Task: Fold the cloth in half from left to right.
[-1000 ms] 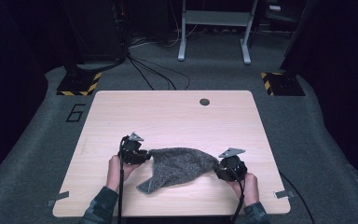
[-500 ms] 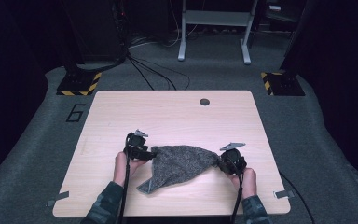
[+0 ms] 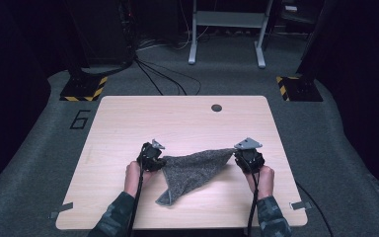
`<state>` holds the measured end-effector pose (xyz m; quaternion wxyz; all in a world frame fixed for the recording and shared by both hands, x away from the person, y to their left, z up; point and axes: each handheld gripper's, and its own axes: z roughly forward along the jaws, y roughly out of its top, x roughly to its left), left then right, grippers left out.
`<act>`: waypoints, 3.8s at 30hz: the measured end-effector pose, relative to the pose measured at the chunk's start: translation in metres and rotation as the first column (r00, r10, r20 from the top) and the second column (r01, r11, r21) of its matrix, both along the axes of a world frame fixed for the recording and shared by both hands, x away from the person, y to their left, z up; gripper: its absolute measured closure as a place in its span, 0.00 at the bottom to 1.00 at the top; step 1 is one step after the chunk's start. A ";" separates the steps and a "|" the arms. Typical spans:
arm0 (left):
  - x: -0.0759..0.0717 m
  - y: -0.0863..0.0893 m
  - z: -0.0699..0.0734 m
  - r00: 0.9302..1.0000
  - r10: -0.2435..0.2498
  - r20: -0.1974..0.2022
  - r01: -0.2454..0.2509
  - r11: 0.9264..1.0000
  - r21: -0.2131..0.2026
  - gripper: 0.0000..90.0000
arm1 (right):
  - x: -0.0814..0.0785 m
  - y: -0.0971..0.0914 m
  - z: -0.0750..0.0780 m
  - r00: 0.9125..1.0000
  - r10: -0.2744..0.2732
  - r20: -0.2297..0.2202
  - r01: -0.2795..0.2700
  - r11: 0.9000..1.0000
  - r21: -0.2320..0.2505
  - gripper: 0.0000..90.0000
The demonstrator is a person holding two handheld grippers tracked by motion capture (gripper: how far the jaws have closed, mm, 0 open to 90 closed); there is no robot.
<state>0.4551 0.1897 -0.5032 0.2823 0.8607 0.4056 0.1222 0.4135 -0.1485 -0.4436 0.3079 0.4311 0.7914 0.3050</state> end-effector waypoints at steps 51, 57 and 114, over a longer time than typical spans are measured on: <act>0.003 0.004 -0.004 0.998 0.031 0.049 -0.031 1.000 -0.001 0.56 | 0.039 -0.010 -0.059 0.941 0.052 -0.334 -0.020 0.995 0.101 0.69; -0.001 0.002 -0.005 0.998 0.017 0.069 -0.016 1.000 -0.018 0.72 | 0.037 -0.012 -0.061 0.943 0.101 -0.318 -0.060 0.989 0.136 0.84; -0.045 0.031 0.011 0.997 -0.004 0.079 0.022 0.975 -0.223 0.96 | -0.037 -0.025 -0.019 0.989 0.090 -0.116 -0.056 0.961 0.272 0.98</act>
